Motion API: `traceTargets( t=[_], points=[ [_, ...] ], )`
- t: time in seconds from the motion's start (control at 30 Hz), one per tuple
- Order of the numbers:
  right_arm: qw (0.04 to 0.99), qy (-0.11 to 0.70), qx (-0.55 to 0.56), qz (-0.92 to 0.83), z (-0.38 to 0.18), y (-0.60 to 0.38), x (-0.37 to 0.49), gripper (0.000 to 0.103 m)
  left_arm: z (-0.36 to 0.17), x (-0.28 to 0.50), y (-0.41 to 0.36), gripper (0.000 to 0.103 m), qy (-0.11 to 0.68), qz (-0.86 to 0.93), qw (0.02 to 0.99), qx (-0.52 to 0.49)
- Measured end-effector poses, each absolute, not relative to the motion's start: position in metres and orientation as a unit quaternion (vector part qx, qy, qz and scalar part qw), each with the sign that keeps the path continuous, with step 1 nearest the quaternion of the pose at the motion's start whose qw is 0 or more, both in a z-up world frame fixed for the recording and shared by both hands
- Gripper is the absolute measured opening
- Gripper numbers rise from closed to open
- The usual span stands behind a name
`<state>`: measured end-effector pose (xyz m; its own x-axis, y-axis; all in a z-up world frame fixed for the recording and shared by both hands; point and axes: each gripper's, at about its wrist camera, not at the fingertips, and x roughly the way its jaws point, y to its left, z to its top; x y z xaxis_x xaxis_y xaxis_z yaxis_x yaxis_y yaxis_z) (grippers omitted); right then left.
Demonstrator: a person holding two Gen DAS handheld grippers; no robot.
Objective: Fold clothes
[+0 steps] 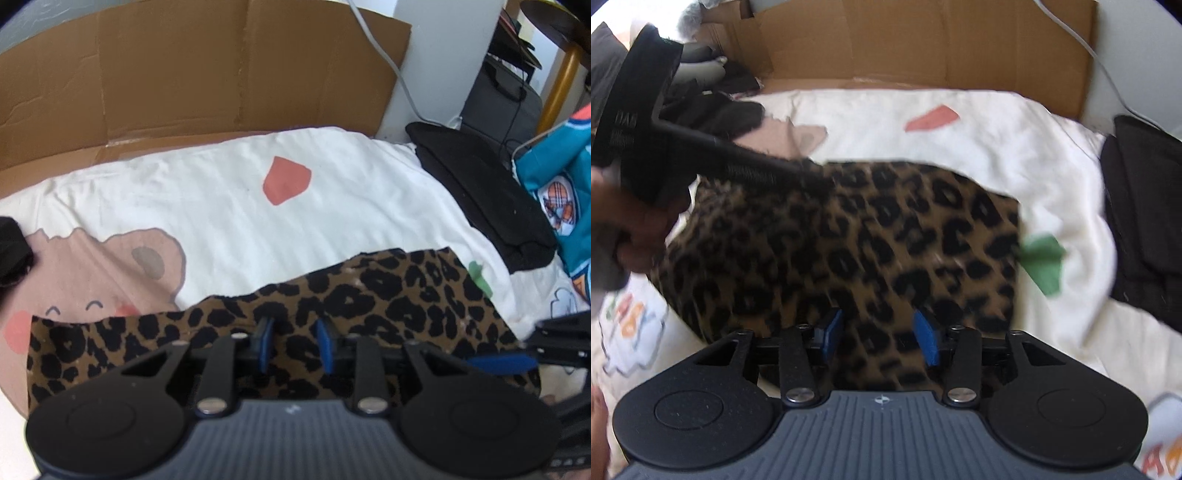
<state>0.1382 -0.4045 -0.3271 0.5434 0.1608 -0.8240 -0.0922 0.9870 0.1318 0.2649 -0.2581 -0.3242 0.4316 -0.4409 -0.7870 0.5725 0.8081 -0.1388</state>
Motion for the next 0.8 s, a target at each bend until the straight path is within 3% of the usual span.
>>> traceTargets(
  t=[0.27,0.4,0.53,0.63,0.7,0.8],
  points=[
    [0.877,0.476,0.03,0.051,-0.335,-0.424,0.106,0.05,-0.325,0.264,-0.259,0.029,0.438,-0.3,0.844,0.081],
    [0.872,0.487,0.038,0.036,-0.335,-0.429,0.1,0.059,-0.326,0.264,-0.258,0.029,0.437,-0.3,0.844,0.081],
    [0.869,0.493,0.037,0.021,-0.331,-0.431,0.095,0.056,-0.326,0.264,-0.259,0.029,0.436,-0.301,0.844,0.083],
    [0.877,0.479,0.03,0.007,-0.319,-0.431,0.09,0.046,-0.325,0.264,-0.26,0.029,0.438,-0.3,0.843,0.086],
    [0.882,0.47,0.043,0.006,-0.31,-0.433,0.087,0.025,-0.325,0.264,-0.26,0.029,0.438,-0.3,0.843,0.085],
    [0.884,0.463,0.065,0.021,-0.305,-0.431,0.088,0.017,-0.326,0.263,-0.261,0.029,0.436,-0.299,0.844,0.087]
  ],
)
